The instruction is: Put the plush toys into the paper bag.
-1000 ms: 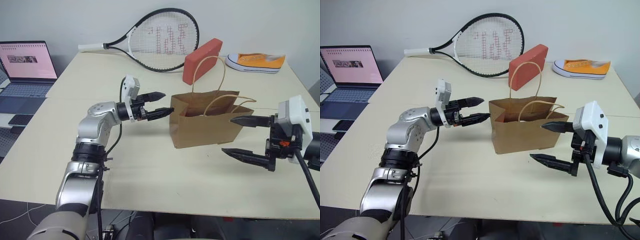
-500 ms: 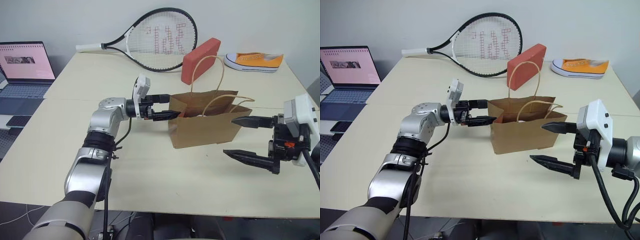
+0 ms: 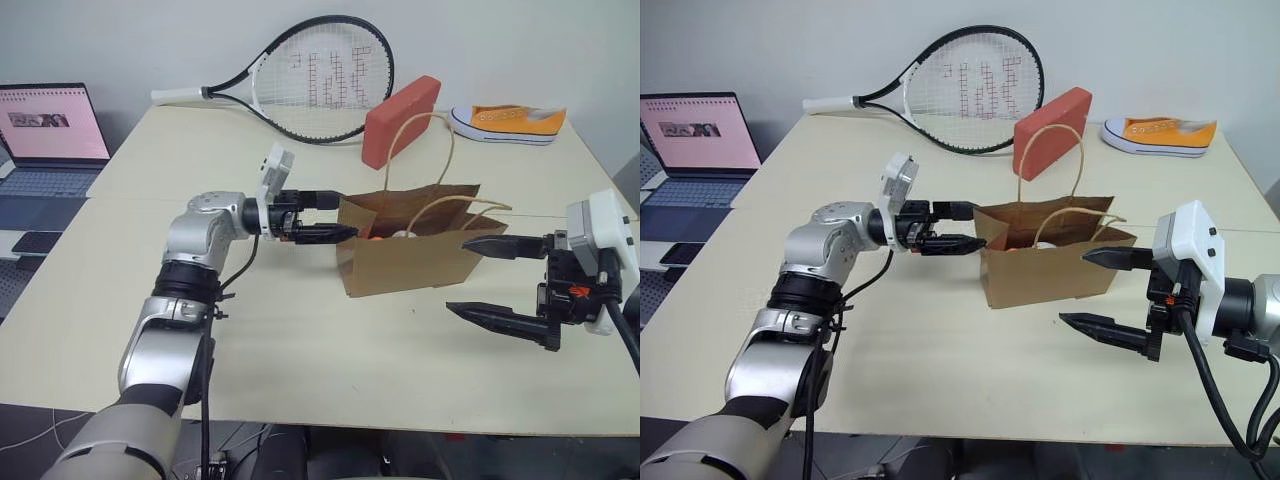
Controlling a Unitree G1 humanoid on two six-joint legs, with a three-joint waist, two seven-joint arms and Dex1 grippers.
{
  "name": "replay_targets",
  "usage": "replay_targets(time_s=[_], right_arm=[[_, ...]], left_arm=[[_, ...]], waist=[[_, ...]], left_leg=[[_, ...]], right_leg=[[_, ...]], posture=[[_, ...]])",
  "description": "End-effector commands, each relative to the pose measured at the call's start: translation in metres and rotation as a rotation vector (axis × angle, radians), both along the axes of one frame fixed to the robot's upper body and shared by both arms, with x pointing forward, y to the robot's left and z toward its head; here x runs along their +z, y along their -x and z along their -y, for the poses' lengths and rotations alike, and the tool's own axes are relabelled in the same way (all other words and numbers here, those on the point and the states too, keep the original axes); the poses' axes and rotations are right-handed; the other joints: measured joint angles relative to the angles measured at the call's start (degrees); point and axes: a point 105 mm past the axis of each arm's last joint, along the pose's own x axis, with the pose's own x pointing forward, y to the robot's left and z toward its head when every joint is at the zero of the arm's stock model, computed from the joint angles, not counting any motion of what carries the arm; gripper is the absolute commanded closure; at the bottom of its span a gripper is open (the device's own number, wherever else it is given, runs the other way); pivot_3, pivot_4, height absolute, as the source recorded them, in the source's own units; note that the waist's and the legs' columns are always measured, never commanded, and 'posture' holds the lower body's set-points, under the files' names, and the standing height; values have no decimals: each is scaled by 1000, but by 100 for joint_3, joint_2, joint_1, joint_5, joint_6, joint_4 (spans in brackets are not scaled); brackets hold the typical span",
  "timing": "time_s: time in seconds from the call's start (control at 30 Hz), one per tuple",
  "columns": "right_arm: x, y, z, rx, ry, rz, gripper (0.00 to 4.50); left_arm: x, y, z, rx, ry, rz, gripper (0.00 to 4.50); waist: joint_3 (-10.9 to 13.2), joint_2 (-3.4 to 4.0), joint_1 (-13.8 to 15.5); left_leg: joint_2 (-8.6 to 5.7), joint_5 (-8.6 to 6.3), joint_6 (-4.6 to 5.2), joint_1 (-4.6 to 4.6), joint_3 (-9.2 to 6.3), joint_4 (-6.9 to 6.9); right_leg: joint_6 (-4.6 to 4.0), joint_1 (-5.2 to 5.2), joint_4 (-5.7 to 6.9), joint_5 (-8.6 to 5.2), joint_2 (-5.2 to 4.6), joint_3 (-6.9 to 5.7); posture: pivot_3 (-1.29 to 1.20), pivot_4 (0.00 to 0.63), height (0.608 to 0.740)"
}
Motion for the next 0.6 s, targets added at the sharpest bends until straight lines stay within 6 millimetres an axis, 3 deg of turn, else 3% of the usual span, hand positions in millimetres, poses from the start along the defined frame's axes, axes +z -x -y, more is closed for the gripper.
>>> replay_targets(time_s=[0.03, 0.3, 0.6], right_arm=[[5, 1, 1, 5, 8, 25, 0], [4, 0, 1, 6, 7, 23, 0], [1, -3, 2, -17, 48, 87, 0]], left_arm=[[8, 7, 0, -34, -5, 38, 59], [-4, 7, 3, -8, -63, 75, 59], [-11, 5, 23, 93, -13, 118, 59]], waist=[[0, 0, 1], [0, 0, 3], [0, 0, 13]], left_leg=[[0, 0, 0, 0, 1, 0], [0, 0, 0, 0, 1, 0], [-1, 0, 0, -1, 0, 0]], right_leg=[[0, 0, 0, 0, 0, 0], [-1, 0, -1, -1, 0, 1], [0, 0, -1, 0, -1, 1]], posture=[[0, 150, 740], [0, 150, 740], [0, 150, 740]])
